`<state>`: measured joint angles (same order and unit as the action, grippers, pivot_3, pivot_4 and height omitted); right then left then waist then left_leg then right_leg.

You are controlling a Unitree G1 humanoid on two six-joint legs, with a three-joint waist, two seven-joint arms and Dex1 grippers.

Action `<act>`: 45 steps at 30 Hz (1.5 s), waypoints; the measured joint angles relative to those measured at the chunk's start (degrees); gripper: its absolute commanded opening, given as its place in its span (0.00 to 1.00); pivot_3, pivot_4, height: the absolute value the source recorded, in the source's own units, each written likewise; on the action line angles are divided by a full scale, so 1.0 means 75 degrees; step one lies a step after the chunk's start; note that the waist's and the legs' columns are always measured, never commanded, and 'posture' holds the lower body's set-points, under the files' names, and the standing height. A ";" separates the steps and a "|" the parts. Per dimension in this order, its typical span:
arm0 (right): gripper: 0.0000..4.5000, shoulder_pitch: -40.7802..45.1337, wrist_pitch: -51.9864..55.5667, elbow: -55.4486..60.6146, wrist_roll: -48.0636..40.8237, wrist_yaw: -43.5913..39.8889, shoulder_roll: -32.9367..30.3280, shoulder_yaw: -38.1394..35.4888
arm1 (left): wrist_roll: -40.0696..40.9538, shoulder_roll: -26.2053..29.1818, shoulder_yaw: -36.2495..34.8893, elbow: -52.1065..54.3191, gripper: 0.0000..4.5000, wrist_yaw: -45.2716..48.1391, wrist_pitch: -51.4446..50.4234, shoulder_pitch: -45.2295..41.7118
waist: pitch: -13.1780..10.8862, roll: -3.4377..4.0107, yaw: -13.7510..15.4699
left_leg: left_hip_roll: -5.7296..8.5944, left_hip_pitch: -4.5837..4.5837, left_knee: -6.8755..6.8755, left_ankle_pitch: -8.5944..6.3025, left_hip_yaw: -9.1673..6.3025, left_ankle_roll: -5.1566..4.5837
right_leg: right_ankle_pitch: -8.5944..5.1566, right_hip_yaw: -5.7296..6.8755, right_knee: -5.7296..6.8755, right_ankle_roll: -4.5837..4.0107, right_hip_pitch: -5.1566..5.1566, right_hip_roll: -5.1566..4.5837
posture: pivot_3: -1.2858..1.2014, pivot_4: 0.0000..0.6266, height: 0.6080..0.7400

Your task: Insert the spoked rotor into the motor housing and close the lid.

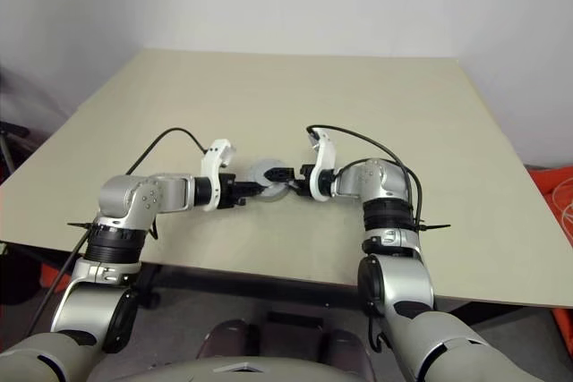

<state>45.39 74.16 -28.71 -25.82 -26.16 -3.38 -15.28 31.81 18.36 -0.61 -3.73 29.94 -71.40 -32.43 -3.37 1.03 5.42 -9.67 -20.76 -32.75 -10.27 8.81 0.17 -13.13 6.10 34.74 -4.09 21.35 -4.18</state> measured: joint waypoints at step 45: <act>0.44 0.0515 -0.0547 -0.1295 -0.0491 0.0673 0.0319 -0.1157 | -0.0223 0.0282 0.0010 0.0006 0.00 -0.0024 0.0390 0.0112 | -0.0002 0.0004 0.0034 | 0.0002 0.0043 0.0015 0.0012 0.0001 0.0022 | -0.0025 -0.0002 0.0002 0.0042 -0.0032 -0.0001 | 0.52 0.00 1.00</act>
<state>49.25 70.06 -38.43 -29.50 -21.12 -0.99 -23.96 30.14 20.48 -0.54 -3.68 29.76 -68.47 -31.59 -3.38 1.06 5.67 -9.66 -20.44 -32.64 -10.18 8.81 0.33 -13.32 6.09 34.75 -3.78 21.12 -4.19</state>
